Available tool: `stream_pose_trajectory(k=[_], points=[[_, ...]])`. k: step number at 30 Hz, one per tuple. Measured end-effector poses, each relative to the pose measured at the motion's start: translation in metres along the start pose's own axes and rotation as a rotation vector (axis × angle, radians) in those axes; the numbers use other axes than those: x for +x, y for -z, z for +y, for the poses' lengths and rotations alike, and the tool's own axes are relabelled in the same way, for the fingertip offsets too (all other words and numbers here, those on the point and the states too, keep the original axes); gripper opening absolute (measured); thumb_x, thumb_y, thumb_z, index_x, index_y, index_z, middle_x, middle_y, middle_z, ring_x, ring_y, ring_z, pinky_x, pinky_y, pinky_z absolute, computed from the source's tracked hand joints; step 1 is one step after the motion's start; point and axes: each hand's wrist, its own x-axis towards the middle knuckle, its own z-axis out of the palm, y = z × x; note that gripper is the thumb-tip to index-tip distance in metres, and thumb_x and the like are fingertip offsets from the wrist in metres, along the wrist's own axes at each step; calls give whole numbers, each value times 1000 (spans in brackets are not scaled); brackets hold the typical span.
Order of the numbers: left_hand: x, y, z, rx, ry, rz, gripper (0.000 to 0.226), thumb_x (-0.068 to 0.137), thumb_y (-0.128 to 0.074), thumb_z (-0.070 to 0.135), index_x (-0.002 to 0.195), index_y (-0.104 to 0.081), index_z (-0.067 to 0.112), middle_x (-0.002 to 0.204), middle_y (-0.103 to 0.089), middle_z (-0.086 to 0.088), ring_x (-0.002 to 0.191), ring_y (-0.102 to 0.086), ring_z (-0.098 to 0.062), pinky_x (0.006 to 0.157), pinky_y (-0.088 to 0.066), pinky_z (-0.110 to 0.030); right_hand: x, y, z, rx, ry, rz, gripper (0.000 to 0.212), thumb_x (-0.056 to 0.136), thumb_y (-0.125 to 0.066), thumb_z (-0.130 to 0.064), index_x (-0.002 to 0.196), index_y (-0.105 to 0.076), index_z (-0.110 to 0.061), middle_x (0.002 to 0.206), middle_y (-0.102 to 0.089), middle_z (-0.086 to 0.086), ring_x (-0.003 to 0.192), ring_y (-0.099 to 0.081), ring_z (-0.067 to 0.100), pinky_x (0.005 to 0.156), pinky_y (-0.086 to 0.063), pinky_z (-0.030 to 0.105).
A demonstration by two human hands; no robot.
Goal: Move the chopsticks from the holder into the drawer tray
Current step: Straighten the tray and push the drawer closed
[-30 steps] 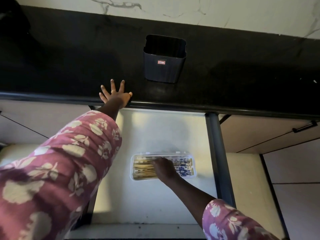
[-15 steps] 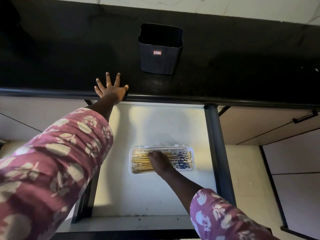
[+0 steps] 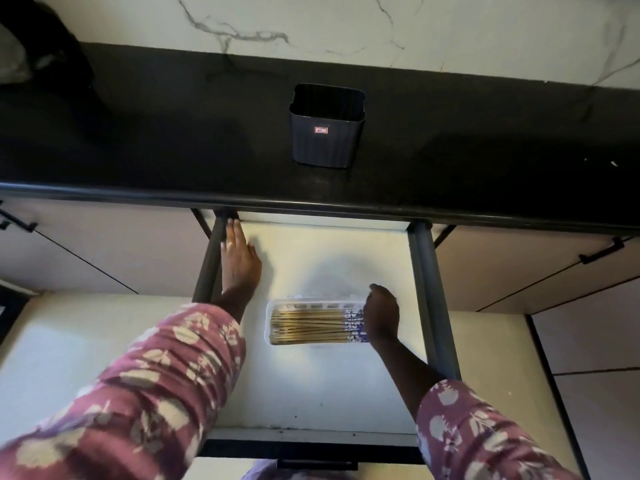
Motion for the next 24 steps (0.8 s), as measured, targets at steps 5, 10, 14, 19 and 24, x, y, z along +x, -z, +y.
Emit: stream_pose_trajectory(k=[5, 10, 14, 19, 24], points=[[-67, -10, -23, 62, 248, -205, 51, 100, -33, 8, 149, -23, 4, 158, -19, -15, 136, -39, -37, 109, -33, -41, -5, 10, 13, 56, -271, -19, 24, 97, -45, -4, 115, -59, 3, 115, -64, 23, 112, -58, 37, 87, -50, 38], [-106, -18, -32, 42, 475, -399, 40, 101, -30, 19, 123, -57, 0, 133, -55, -21, 123, -51, -34, 98, -38, -33, -20, 3, 24, 156, -458, -111, 31, 99, -45, -17, 117, -56, 6, 123, -59, 26, 117, -54, 39, 92, -47, 42], [-128, -33, -30, -64, 544, -449, 43, 101, -37, 28, 122, -58, -3, 128, -58, -21, 118, -54, -36, 97, -41, -34, -26, 0, 29, 184, -499, -139, 29, 95, -48, -7, 118, -57, 8, 124, -59, 27, 120, -53, 38, 93, -47, 40], [-138, -47, -30, -136, 591, -391, 31, 99, -36, 17, 115, -56, -2, 116, -63, -21, 105, -58, -35, 84, -47, -33, -30, -2, 32, 215, -543, -110, 30, 95, -49, -11, 115, -63, 7, 119, -63, 27, 117, -55, 38, 90, -49, 41], [-128, -46, -33, -107, 563, -366, 32, 99, -33, 15, 109, -58, -2, 112, -64, -20, 103, -59, -35, 89, -46, -36, -33, -5, 28, 229, -564, -89, 27, 92, -53, -7, 112, -65, 8, 114, -66, 26, 115, -57, 39, 85, -51, 40]])
